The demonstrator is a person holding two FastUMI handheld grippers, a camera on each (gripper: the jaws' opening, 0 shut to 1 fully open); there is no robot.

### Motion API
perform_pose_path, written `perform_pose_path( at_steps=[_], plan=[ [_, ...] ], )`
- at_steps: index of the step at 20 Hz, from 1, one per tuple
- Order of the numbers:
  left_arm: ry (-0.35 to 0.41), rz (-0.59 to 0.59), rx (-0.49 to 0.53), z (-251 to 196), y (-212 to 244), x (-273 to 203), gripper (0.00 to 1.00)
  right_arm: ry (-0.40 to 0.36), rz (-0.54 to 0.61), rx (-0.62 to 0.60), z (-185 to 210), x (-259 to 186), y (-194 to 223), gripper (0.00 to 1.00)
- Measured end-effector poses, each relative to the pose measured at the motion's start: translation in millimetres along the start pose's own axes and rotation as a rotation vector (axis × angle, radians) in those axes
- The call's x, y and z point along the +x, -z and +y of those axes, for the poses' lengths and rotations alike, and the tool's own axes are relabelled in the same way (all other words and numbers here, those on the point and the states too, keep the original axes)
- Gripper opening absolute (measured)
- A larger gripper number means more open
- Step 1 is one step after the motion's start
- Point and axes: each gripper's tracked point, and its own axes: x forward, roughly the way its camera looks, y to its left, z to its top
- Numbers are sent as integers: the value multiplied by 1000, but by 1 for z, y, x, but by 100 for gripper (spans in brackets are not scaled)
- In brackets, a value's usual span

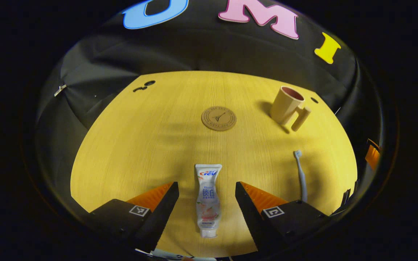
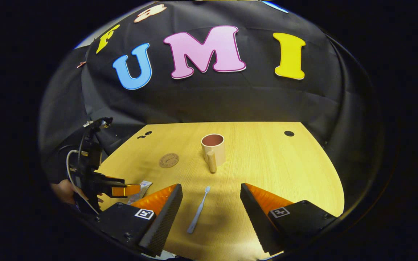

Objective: Put the toothbrush and toothpaste on the desktop into the cup, then pick up the cup and place it on the coaster on the desktop.

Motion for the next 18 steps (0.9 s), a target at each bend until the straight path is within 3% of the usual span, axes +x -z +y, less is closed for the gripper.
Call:
perform_pose_path(
  at_steps=[6, 11, 15, 16, 17, 18],
  plan=[
    [-37, 127, -2, 4, 15, 32, 96, -39, 69, 71, 2, 10, 21, 98],
    [-40, 209, -39, 2, 20, 41, 91, -24, 108, 121, -7, 27, 34, 98],
    [-25, 245, -20, 0, 19, 44, 78, -20, 141, 121, -3, 31, 45, 98],
    [-24, 253, -14, 0, 17, 45, 62, -19, 152, 126, -1, 31, 47, 98],
    [-27, 255, -21, 2, 17, 46, 59, -19, 162, 127, 4, 30, 50, 98],
    [-30, 266, -42, 3, 17, 48, 45, -23, 175, 124, 9, 31, 53, 98]
  ],
)
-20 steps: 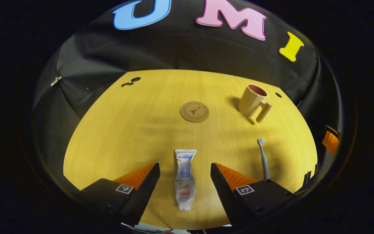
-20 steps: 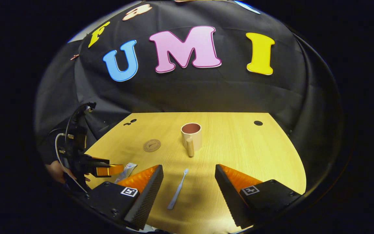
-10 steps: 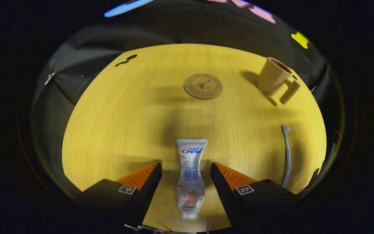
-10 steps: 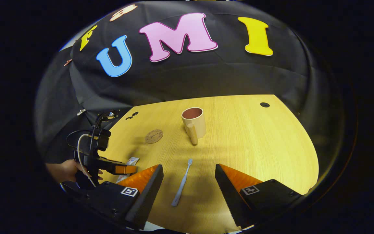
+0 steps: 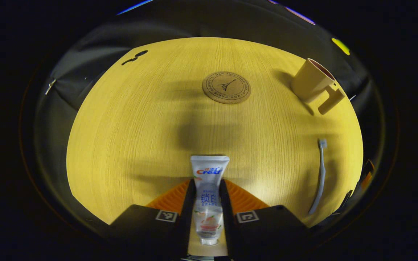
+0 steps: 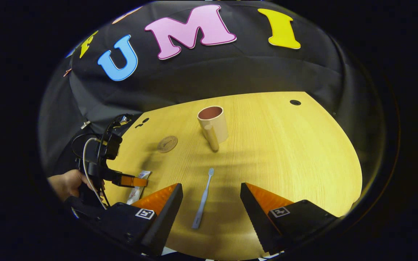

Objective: Put the toothbrush and toothpaste on the desktop into the cup, then pick up the cup and place it on the coaster on the desktop.

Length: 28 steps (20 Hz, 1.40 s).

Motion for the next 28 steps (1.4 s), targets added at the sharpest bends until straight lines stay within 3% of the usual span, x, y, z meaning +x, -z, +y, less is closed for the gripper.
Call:
perform_pose_path(
  at_steps=[6, 10, 11, 12, 14, 22, 24, 25, 26, 28],
  plan=[
    [40, -11, 54, 0, 2, -3, 31, 30, 84, -4, 16, 23, 8, 98],
    [84, -41, 6, 0, 1, -4, 30, 72, 185, -22, 19, 49, 26, 98],
    [102, -46, -3, 0, 1, -5, 34, 83, 211, -18, 20, 57, 30, 98],
    [118, -49, -7, 1, 1, -6, 29, 94, 237, -19, 20, 63, 34, 98],
    [142, -52, -14, 1, 2, -6, 29, 121, 277, -28, 19, 74, 41, 98],
    [172, -55, -5, 2, 2, -7, 29, 207, 385, -13, 12, 101, 64, 95],
    [171, -50, 8, 2, 3, -6, 28, 209, 417, 20, 14, 103, 72, 89],
    [170, -49, 15, 2, 3, -6, 28, 215, 423, 30, 14, 101, 72, 74],
    [170, -48, 20, 2, 2, -7, 29, 210, 403, 32, 14, 104, 69, 69],
    [168, -46, 27, 2, 3, -6, 29, 226, 403, 19, 10, 107, 69, 68]
  ],
)
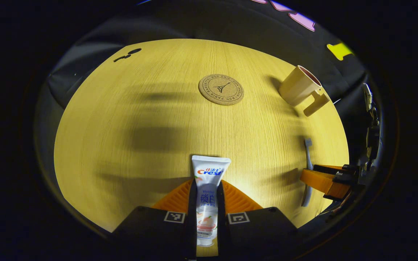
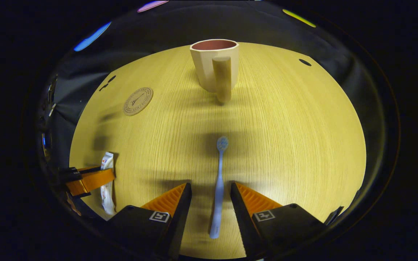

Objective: Put the toothbrush and toothpaste on the desktop into the cup, then pick up the cup and place it on the coaster on the desktop.

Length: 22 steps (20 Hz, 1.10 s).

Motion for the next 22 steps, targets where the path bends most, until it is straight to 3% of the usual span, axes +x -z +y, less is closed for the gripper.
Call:
perform_pose_path(
  at_steps=[1, 3, 4, 5, 6, 7, 13, 15, 16, 22],
  plan=[
    [-2, 3, 2, 0, 1, 0, 28, 18, 10, -6, -4, 0, 2, 60],
    [-6, 6, 4, 0, 1, 0, 29, 42, 25, 3, -11, 1, 1, 31],
    [-10, 9, 5, 0, 0, 1, 28, 50, 32, 16, -15, 3, 1, 29],
    [-17, 12, 11, 0, 1, 0, 28, 42, 46, 30, -14, 0, 1, 15],
    [-26, 17, 19, 0, 1, 1, 29, 28, 51, 15, -13, 1, 2, 19],
    [-38, 17, 29, 0, 1, 1, 29, 13, 55, 2, -14, 1, 2, 11],
    [-95, 11, 84, 0, 2, 2, 28, -144, -1, -74, -7, -11, 2, 5],
    [-86, 1, 46, -1, 3, 1, 27, -144, -23, -100, -16, -15, 1, 0],
    [-81, -4, 29, 0, 4, 0, 27, -145, -41, -101, -21, -19, -1, 5],
    [-37, -51, -85, 2, 14, -12, 25, -205, -145, -23, -21, -41, -25, 5]
  ],
)
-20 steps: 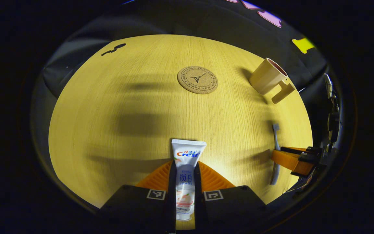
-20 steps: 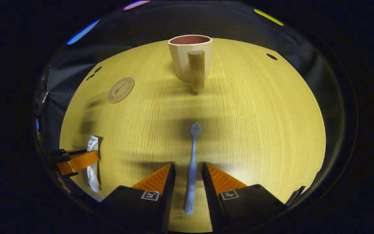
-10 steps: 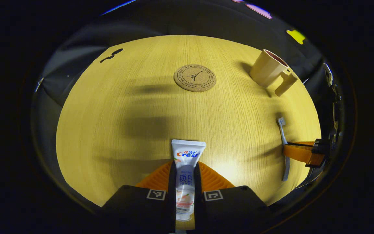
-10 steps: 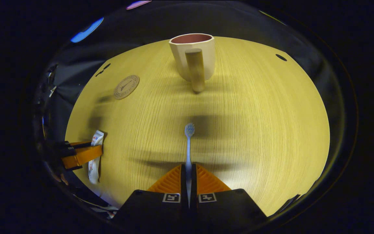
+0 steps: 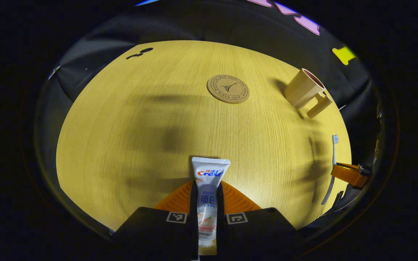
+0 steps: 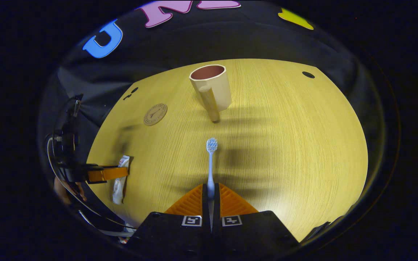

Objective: Put the toothbrush and toothpaste on the desktop into the cup, then pick up the cup and place it on the coaster on the desktop.

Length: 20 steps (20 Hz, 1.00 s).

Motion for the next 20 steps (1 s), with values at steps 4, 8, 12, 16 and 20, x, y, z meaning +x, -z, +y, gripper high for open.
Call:
perform_pose_path(
  at_steps=[4, 8, 12, 16, 20],
  plan=[
    [38, -105, -44, -4, -10, -27, 25, -14, -71, 5, -1, -10, -13, 5],
    [89, -240, -19, -25, -42, -73, 25, -25, -163, 33, -5, -44, -34, 5],
    [174, -366, 25, -74, -90, -112, 25, -12, -290, 14, -15, -77, -64, 5],
    [261, -472, 80, -132, -144, -136, 24, -12, -370, 51, -28, -96, -90, 5],
    [330, -568, 158, -188, -195, -145, 24, -29, -419, 87, -41, -109, -113, 5]
  ],
)
